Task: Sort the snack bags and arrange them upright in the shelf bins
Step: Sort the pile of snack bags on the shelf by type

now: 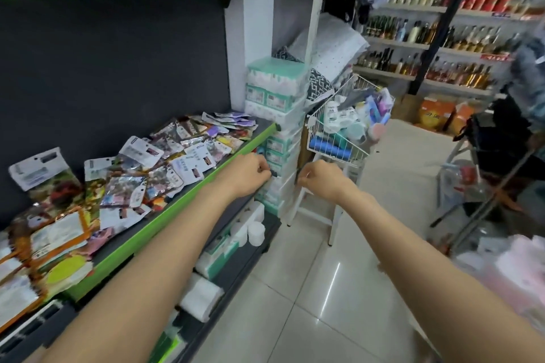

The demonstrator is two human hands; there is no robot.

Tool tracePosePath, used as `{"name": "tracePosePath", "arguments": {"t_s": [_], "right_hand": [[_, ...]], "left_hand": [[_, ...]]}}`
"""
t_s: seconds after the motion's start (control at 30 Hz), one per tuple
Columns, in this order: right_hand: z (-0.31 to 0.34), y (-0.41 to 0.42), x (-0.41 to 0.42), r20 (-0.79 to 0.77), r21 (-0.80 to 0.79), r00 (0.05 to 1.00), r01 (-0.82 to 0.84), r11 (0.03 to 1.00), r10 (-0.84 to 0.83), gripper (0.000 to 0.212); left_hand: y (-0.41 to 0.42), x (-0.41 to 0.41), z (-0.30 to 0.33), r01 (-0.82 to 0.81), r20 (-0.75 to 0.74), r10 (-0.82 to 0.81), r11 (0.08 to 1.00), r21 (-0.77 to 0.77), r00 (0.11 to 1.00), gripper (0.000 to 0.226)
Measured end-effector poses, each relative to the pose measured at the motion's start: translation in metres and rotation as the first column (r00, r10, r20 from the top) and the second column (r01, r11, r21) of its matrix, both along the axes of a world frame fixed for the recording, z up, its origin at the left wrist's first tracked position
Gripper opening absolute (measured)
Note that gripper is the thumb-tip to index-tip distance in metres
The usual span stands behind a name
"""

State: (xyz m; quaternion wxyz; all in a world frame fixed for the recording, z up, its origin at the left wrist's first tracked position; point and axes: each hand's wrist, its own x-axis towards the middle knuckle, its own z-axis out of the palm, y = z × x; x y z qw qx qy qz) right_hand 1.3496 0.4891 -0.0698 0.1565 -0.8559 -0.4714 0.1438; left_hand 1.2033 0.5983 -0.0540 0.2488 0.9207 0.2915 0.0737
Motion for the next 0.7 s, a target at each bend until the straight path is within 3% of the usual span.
{"name": "tracePosePath", "arguments": {"t_s": [0.4, 0.7], "right_hand": [[-0.01, 0.164, 0.194, -0.015, -0.043, 0.996, -0.091, 0.995, 0.091, 0.022], [-0.008, 0.304, 0.279, -0.031, -0.035, 0.965, -0.262, 0.964, 0.261, 0.024]], "left_hand": [[0.172, 0.191, -0.025, -0.09, 0.021, 0.089, 0.996, 0.018, 0.996, 0.02], [0.284, 0.261, -0.025, -0.256, -0.028, 0.256, 0.967, -0.001, 0.966, 0.019]]}}
